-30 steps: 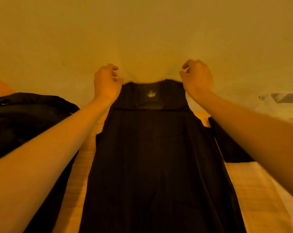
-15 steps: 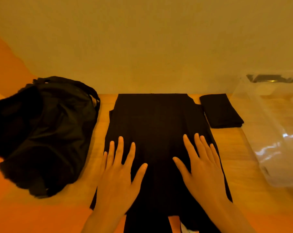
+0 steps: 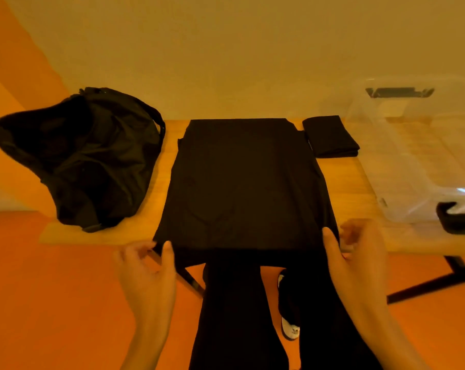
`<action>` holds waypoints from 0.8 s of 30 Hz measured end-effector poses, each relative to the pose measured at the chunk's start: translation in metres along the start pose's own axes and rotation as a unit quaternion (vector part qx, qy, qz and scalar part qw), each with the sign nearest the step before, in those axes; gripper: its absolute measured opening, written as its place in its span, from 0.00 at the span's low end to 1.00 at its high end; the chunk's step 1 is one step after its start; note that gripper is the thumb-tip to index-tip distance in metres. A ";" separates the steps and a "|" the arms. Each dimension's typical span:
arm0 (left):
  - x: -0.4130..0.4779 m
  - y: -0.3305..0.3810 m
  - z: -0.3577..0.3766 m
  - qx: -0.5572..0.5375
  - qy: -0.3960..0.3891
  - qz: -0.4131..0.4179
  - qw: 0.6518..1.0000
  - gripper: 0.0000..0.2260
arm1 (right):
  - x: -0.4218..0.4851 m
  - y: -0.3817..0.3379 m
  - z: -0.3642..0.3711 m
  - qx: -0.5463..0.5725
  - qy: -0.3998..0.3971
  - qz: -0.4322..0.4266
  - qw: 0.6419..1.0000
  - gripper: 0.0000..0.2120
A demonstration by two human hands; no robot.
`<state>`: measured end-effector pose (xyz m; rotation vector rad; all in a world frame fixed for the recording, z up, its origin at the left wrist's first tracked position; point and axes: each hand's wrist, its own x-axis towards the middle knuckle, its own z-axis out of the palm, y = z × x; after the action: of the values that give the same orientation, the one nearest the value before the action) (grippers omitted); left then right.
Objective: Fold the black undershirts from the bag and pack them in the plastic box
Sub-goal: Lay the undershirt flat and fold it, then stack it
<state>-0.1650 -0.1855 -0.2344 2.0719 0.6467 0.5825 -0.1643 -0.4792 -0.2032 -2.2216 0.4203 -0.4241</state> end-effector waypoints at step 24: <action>-0.006 -0.049 -0.047 -0.239 -0.192 -0.263 0.915 0.07 | -0.022 0.073 -0.035 0.202 -0.139 0.262 0.933 0.11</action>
<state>-0.2094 -0.1374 -0.2522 1.4091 0.7054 0.0051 -0.2107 -0.5374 -0.2417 -1.6515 0.6788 0.0901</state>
